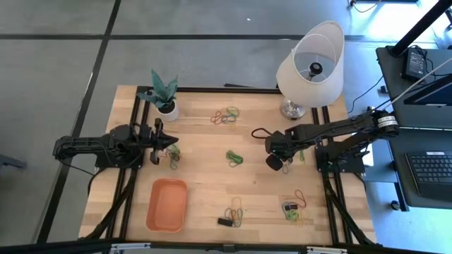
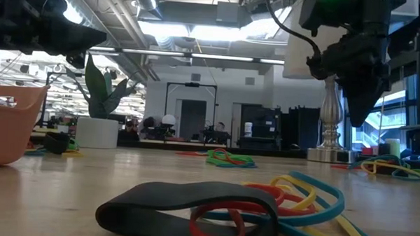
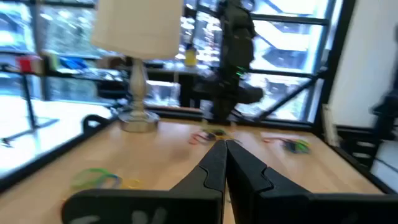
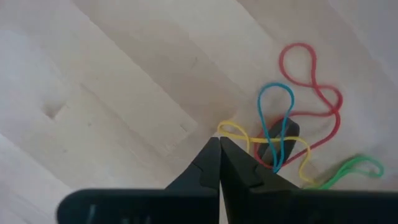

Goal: Pick and place rubber bands into bin
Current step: Put the yellow rubber band into the orange bin

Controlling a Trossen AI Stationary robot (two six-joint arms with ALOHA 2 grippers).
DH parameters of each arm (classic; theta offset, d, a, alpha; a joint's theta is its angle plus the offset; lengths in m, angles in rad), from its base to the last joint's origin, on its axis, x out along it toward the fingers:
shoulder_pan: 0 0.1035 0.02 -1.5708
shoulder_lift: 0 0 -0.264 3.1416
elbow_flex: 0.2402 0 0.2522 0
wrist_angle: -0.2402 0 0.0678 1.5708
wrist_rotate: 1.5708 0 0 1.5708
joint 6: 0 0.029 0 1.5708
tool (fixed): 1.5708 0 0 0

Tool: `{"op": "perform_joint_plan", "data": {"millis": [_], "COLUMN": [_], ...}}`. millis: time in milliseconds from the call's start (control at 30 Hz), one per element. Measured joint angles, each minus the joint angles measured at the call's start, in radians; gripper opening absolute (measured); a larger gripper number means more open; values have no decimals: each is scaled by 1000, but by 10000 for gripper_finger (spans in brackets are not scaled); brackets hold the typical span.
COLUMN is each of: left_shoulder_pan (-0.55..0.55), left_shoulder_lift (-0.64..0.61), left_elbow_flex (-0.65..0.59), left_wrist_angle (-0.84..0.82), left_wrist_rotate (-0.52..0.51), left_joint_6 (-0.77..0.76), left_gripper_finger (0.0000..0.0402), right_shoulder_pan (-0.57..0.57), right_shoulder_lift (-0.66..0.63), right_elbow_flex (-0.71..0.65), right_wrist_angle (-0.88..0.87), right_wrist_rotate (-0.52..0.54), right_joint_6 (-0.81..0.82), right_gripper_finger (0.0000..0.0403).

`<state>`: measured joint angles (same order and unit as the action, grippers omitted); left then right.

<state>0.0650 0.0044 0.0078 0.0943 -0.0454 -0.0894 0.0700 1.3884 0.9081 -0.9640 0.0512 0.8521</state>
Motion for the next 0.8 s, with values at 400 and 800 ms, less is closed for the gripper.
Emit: {"op": "perform_joint_plan", "data": {"millis": [400,800], "left_shoulder_pan": [-104,-282], "left_shoulder_lift": [237,713], "left_elbow_flex": [157,396], "left_wrist_angle": [-39,-46], "left_wrist_rotate": [-114,-286], "left_joint_6": [-66,-234], "left_gripper_finger": [2,3], "right_shoulder_pan": [0,0], "right_shoulder_lift": [3,129], "right_elbow_flex": [0,0], "right_wrist_angle": [21,15], "right_wrist_rotate": [-3,-49], "right_joint_6": [-318,-509], "right_gripper_finger": [46,102]}}
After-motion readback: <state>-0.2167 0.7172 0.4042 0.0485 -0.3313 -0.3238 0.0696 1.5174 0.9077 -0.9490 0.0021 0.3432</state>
